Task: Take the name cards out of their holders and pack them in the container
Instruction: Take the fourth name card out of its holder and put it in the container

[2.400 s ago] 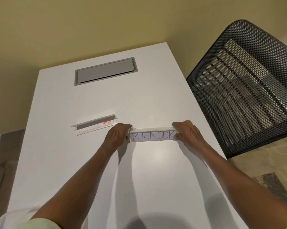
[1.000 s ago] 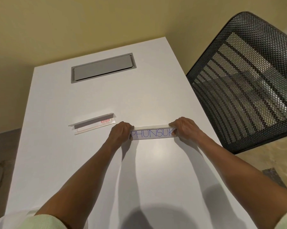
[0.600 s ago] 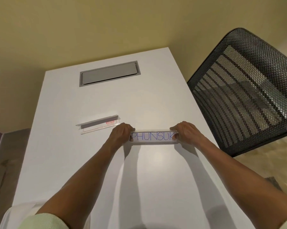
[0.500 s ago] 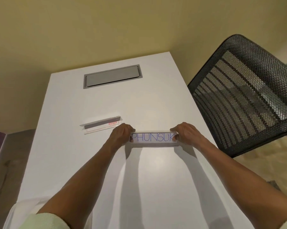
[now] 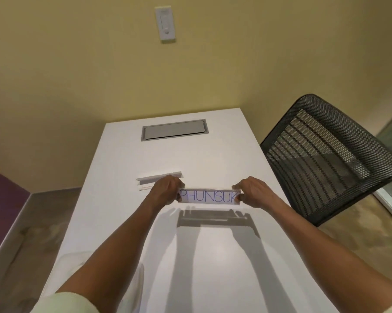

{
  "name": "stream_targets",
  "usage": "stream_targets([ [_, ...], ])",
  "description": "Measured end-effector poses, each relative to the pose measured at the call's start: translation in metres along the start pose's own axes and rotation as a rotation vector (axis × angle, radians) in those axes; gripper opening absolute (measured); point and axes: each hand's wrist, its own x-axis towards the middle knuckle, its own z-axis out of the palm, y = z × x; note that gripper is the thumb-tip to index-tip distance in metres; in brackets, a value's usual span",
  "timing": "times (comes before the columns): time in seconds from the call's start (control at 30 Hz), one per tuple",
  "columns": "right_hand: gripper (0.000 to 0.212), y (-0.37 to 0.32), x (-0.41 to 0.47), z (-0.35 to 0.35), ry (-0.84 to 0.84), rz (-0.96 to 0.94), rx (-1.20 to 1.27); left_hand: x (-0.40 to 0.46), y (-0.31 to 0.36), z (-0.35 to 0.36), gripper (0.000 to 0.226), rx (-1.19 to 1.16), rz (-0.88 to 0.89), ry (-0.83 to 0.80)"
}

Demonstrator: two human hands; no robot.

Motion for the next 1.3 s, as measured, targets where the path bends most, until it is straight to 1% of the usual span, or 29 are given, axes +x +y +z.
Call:
stream_targets([
  [0.1,0.043,-0.02,-0.01,-0.012,-0.001,-0.007,-0.011,-0.018,-0.006,-0.015,0.039,0.042,0.012,0.032],
  [0.2,0.043,-0.038,-0.02,-0.02,0.002,-0.003,-0.009,-0.034,-0.015,-0.026,0.037,0.044,0.013,0.042],
  [0.4,0.045,-0.077,-0.036,-0.027,0.004,-0.031,-0.044,-0.069,-0.041,-0.043,0.042,0.033,-0.007,0.051],
  [0.53,0.044,-0.106,-0.046,-0.024,0.02,-0.052,-0.04,-0.091,-0.062,-0.051,0.046,0.067,-0.017,0.055],
  [0.7,0.044,-0.143,-0.055,-0.014,0.036,-0.096,-0.053,-0.118,-0.093,-0.057,0.053,0.083,-0.049,0.047],
  [0.97,0.043,-0.203,-0.063,0.009,0.031,-0.164,-0.061,-0.159,-0.15,-0.063,0.051,0.075,-0.107,0.04],
  [1.1,0.039,-0.231,-0.065,0.025,0.027,-0.197,-0.054,-0.18,-0.176,-0.064,0.061,0.084,-0.126,0.024],
  [1.3,0.032,-0.266,-0.069,0.048,0.004,-0.242,-0.05,-0.202,-0.21,-0.06,0.063,0.097,-0.165,-0.007],
])
